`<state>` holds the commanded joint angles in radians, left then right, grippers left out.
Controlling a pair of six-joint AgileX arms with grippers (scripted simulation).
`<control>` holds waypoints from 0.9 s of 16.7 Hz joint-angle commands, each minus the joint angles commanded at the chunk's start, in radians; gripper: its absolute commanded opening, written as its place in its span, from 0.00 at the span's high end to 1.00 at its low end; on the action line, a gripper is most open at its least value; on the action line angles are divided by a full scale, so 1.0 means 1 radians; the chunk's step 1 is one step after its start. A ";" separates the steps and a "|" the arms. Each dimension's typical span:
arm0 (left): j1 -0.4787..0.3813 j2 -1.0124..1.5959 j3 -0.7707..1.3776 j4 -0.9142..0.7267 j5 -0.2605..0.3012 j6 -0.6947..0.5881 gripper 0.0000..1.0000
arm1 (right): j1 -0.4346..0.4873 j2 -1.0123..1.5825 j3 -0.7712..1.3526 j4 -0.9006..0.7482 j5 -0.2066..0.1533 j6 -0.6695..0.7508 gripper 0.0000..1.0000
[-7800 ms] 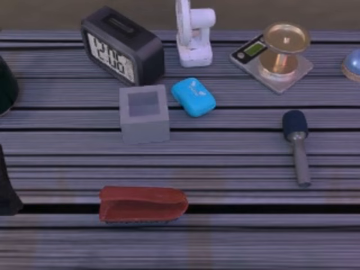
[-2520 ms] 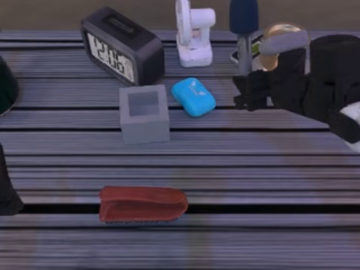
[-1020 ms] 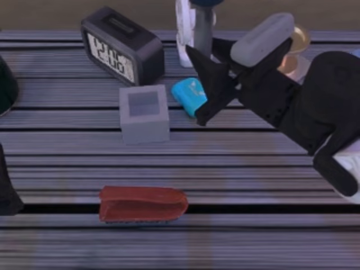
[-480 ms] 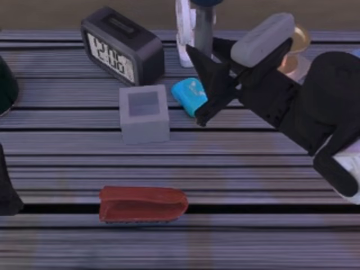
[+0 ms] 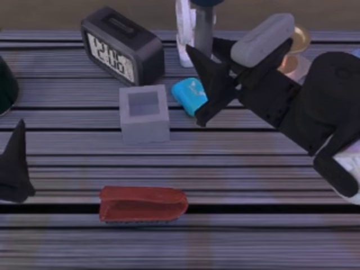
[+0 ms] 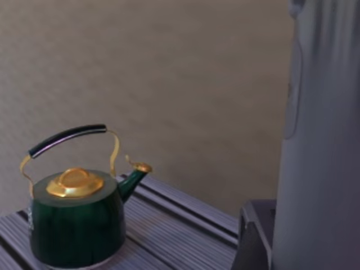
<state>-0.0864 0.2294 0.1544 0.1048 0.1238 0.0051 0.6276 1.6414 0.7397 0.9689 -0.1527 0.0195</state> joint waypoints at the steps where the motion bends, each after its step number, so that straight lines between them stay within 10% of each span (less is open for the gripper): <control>1: -0.023 0.074 0.041 0.027 0.033 0.001 0.00 | 0.000 0.000 0.000 0.000 0.000 0.000 1.00; 15: -0.306 0.945 0.526 0.353 0.436 0.012 0.00 | 0.000 0.000 0.000 0.000 0.000 0.000 1.00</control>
<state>-0.3920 1.1746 0.6805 0.4577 0.5598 0.0169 0.6276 1.6414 0.7397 0.9689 -0.1527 0.0195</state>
